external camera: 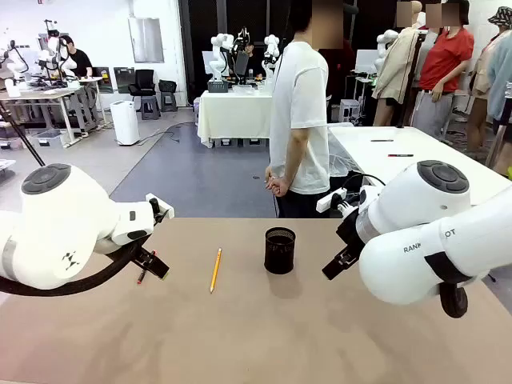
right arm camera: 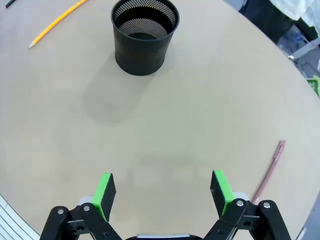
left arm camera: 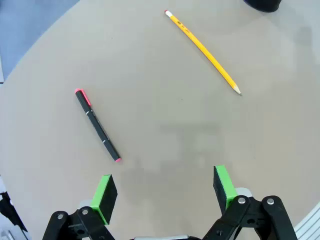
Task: Place the pens into the pen holder.
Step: Pick up a writing instrument from the table and place it into the Pen holder.
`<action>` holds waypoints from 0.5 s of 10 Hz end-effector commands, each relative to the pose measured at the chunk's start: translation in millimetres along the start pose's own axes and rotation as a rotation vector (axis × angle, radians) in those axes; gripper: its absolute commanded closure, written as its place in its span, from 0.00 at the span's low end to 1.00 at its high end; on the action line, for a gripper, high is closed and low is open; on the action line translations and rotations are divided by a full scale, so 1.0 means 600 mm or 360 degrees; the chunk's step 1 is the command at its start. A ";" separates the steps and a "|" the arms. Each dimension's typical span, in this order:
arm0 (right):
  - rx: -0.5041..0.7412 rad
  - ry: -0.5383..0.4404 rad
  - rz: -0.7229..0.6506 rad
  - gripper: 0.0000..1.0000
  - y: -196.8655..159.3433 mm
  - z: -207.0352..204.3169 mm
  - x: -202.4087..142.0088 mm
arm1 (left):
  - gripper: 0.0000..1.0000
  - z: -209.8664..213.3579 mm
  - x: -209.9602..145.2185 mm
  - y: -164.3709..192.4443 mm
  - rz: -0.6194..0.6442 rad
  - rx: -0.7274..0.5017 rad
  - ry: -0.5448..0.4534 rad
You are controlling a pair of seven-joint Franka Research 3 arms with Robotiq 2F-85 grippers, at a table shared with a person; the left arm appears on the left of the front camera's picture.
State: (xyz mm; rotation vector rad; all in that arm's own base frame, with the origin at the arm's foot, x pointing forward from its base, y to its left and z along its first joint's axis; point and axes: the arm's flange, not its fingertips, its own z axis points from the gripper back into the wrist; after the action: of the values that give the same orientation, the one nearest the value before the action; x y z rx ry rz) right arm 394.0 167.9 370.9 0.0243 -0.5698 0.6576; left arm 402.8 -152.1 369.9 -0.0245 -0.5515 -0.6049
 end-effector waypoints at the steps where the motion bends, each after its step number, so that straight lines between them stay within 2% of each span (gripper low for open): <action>1: 0.0000 0.0000 0.0000 0.00 0.000 0.000 0.000 | 0.00 0.000 0.000 0.000 0.0000 0.0000 -0.0001; 5: 0.0000 0.0000 0.0000 0.00 0.000 0.000 0.000 | 0.00 0.000 0.000 0.000 0.0000 0.0000 -0.0001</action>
State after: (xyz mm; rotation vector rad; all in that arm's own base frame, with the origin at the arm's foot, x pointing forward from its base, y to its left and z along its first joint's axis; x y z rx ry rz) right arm 394.0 167.9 370.9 0.0237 -0.5699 0.6582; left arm 402.8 -152.1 369.9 -0.0245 -0.5515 -0.6048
